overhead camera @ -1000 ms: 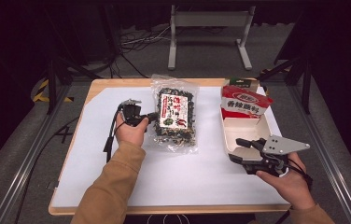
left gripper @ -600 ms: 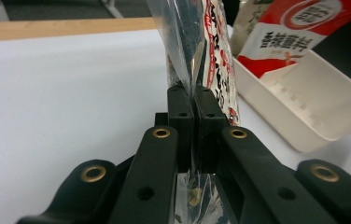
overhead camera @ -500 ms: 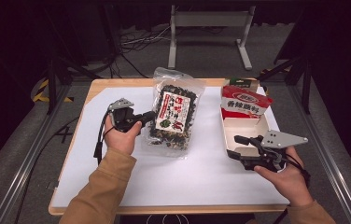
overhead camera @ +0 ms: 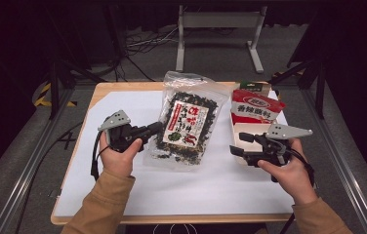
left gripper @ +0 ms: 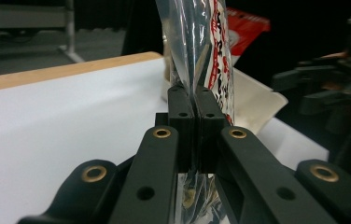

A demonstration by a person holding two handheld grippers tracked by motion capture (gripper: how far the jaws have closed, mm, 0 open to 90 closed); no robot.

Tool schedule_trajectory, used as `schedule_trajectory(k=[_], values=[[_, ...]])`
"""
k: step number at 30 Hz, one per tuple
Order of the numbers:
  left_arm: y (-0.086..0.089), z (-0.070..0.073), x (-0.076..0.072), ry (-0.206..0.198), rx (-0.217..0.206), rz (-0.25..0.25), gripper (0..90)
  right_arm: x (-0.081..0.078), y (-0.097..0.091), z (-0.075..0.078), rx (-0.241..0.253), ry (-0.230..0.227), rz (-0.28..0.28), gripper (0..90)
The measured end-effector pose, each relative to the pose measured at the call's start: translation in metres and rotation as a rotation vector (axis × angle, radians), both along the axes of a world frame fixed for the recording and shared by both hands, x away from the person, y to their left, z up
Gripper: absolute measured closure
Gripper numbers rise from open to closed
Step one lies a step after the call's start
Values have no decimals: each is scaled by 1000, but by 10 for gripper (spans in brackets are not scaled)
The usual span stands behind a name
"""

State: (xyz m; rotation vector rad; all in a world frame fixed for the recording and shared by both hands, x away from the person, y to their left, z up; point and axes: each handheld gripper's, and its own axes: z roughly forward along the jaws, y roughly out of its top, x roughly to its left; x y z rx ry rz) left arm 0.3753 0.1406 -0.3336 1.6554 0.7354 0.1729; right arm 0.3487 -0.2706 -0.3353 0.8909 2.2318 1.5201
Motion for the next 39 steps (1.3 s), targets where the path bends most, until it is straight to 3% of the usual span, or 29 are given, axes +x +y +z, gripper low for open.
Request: schedule_trajectory(k=[6,11,21,33,39], values=[[-4,3,-12,-29,-15,-36,878,7,5,5,17,8,3,327],[-6,-1,-15,-28,-36,-54,877,9,9,8,26,9,13,316],[-9,-4,-18,-42,-21,-76,877,12,15,10,33,24,44,287],[-11,-3,-23,-79,-50,-144,876,18,25,11,92,66,116,271],[-16,-6,-24,-99,-46,-190,875,19,30,13,117,56,155,285]])
